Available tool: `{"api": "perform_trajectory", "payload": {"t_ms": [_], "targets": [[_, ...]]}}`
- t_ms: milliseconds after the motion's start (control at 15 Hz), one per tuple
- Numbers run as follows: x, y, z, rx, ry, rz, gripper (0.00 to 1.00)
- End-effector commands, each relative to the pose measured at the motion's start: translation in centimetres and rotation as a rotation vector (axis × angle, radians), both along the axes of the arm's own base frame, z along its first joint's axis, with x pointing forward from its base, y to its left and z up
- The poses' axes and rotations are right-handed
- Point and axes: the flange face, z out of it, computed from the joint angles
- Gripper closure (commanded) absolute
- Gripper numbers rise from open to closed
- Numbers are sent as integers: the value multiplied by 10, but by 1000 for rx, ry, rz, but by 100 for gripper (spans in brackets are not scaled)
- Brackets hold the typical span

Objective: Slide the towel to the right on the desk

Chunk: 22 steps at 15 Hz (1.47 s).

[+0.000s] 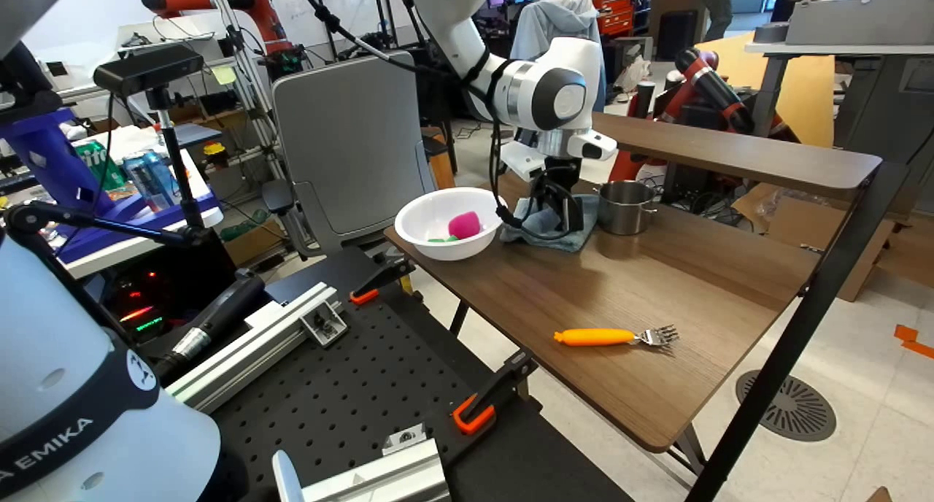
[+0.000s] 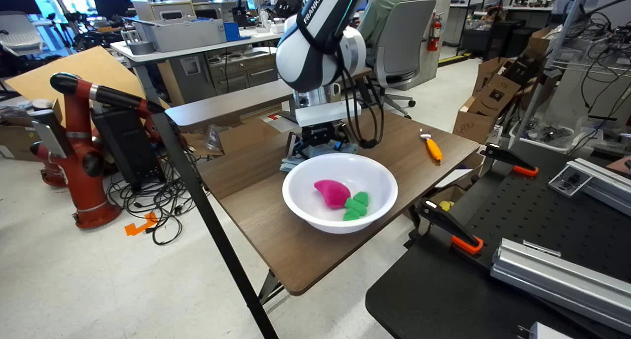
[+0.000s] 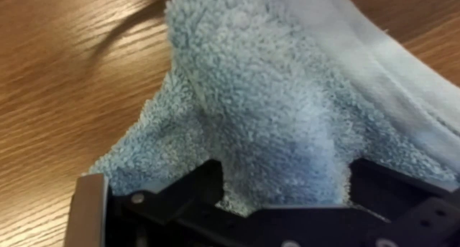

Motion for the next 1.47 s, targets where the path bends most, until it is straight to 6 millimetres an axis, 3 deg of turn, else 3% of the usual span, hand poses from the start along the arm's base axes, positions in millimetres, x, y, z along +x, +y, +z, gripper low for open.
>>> {"api": "perform_trajectory", "payload": {"t_ms": [0,533,1400], "targets": [[-14,-19,-1,-16,8,-66,0],[-42,-77,-4,-40,24,-172,0],[-120,-178,3,-8,3,-436,0]]}}
